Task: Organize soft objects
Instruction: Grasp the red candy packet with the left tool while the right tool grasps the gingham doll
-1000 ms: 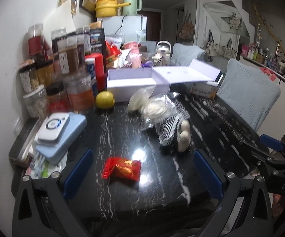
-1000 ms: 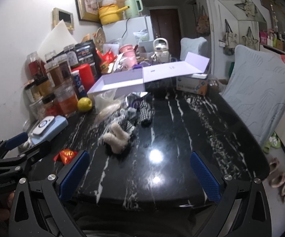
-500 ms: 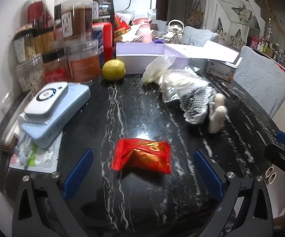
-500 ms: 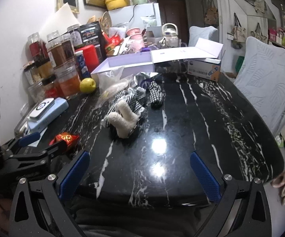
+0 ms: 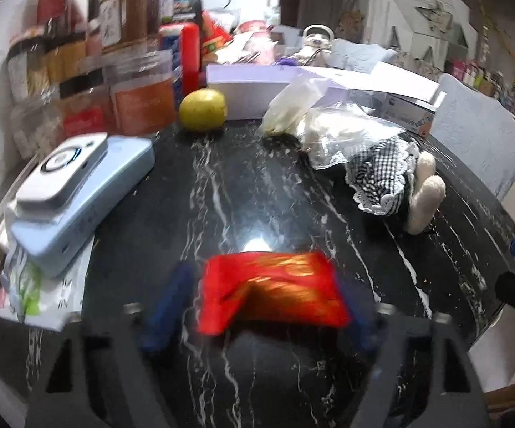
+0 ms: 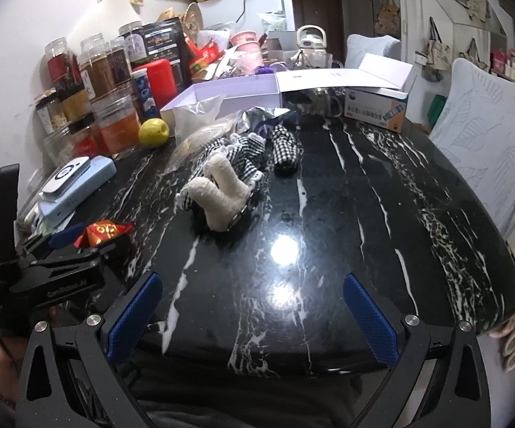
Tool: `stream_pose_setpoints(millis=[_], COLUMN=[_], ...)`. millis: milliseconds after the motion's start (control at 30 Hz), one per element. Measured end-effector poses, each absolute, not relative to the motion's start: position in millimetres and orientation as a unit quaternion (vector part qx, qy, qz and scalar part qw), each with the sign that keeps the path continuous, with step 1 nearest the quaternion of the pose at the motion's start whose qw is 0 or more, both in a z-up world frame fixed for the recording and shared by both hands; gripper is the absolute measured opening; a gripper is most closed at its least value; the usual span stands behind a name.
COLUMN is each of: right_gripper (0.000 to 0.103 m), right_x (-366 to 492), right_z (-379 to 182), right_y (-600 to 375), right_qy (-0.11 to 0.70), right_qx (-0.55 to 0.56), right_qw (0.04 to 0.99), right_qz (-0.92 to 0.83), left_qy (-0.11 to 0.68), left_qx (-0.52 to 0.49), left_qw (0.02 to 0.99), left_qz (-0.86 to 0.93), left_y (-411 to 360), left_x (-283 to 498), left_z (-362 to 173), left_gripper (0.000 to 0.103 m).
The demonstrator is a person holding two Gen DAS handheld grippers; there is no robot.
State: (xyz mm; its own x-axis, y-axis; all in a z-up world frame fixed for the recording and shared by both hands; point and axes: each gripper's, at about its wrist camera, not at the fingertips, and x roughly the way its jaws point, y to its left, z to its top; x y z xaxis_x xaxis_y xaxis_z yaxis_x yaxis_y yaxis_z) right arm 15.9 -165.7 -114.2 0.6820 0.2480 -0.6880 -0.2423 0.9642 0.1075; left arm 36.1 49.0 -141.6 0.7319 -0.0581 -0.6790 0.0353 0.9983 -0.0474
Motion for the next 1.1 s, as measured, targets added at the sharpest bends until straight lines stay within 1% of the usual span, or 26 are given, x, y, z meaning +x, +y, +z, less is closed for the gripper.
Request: stream_pose_setpoints(millis=[167,300,667,800,1100], right_gripper=[0.103,0.103,0.103,0.103,0.103], right_x=[24.9,40.6,82.7,96.7,134.7], right_z=[-112.8,-110.6,-114.2,-115.0,-127.6], right_y=[-163.5,-160.7,-143.5,-132.6,-119.7], right_qy=[0.368,0.353,0.364,0.368,0.396], right_qx=[-0.008,-0.015,0.009,-0.002,0.002], right_qw=[0.92,0.923,0.908,0.905,0.893], right_qz=[0.137,0.151,0.208,0.212,0.215], left_qy=[0.364,0.369,0.343,0.34,0.356], left_qx=[-0.009,-0.018,-0.039,-0.049,-0.057], left_qw=[0.93,0.927,0.934,0.935,0.93], left_qz=[-0.046,-0.06,-0.09,-0.09,-0.075], left_y=[45.3,43.5,39.0,41.4,51.1], left_x=[38.4,39.3,41.8,46.8,70.6], left_z=[-139.5,-135.1,-91.6,-81.5,-83.2], left_gripper=[0.058,0.057,0.057,0.057,0.057])
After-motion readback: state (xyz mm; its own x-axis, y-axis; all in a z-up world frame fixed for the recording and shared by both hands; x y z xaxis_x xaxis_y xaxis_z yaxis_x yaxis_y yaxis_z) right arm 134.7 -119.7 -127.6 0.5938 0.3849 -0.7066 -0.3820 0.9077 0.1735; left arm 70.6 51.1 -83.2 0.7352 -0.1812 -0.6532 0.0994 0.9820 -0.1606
